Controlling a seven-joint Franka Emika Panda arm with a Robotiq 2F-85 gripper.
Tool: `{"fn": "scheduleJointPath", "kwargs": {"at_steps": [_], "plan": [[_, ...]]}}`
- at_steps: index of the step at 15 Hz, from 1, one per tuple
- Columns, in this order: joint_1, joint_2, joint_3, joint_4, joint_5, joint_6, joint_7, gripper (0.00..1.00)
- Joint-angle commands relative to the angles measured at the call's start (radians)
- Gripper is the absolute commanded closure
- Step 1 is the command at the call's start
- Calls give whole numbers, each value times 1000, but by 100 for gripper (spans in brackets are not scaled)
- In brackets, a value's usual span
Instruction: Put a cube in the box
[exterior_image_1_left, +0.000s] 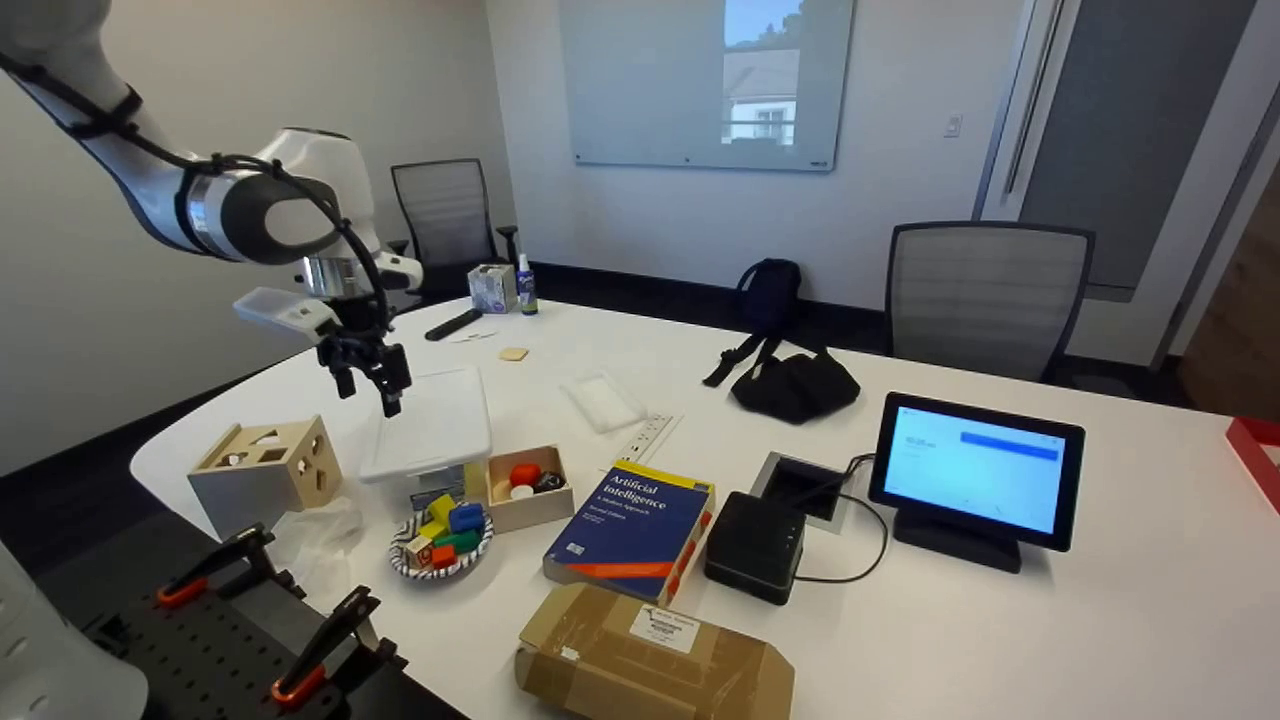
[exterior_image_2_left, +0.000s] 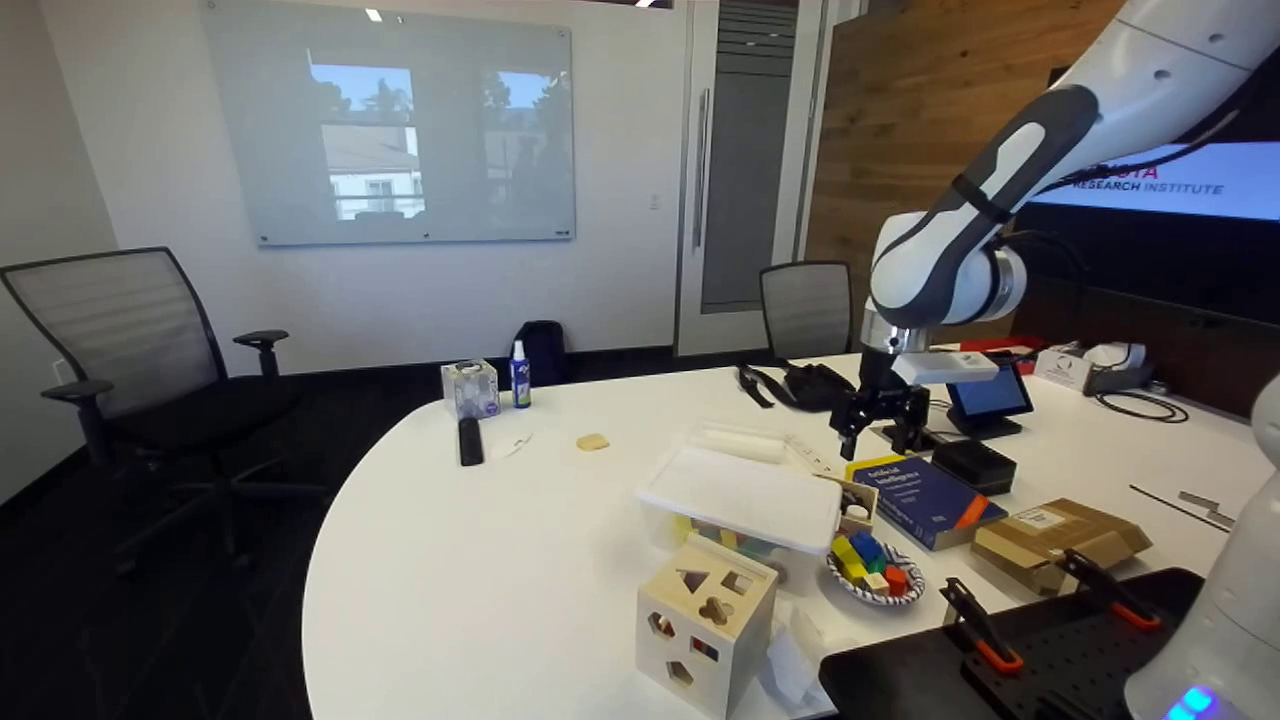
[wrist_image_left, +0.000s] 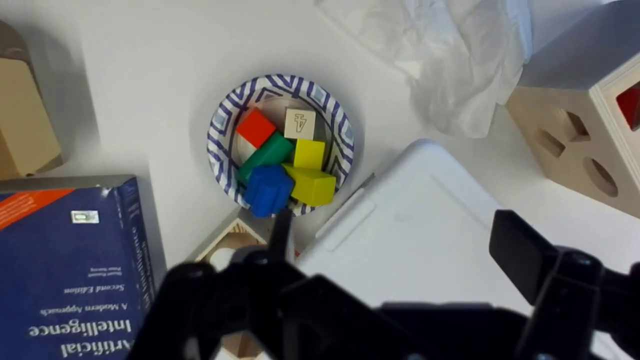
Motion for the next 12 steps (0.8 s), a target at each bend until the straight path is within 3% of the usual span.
{"fn": "scheduleJointPath", "kwargs": {"at_steps": [1,5,12], "plan": [[-4,123,-18,54,136,14,-168,0],[-38,246,2,121,213,-7,-267,0],[-100,410,28,189,198,-12,-269,0]]}}
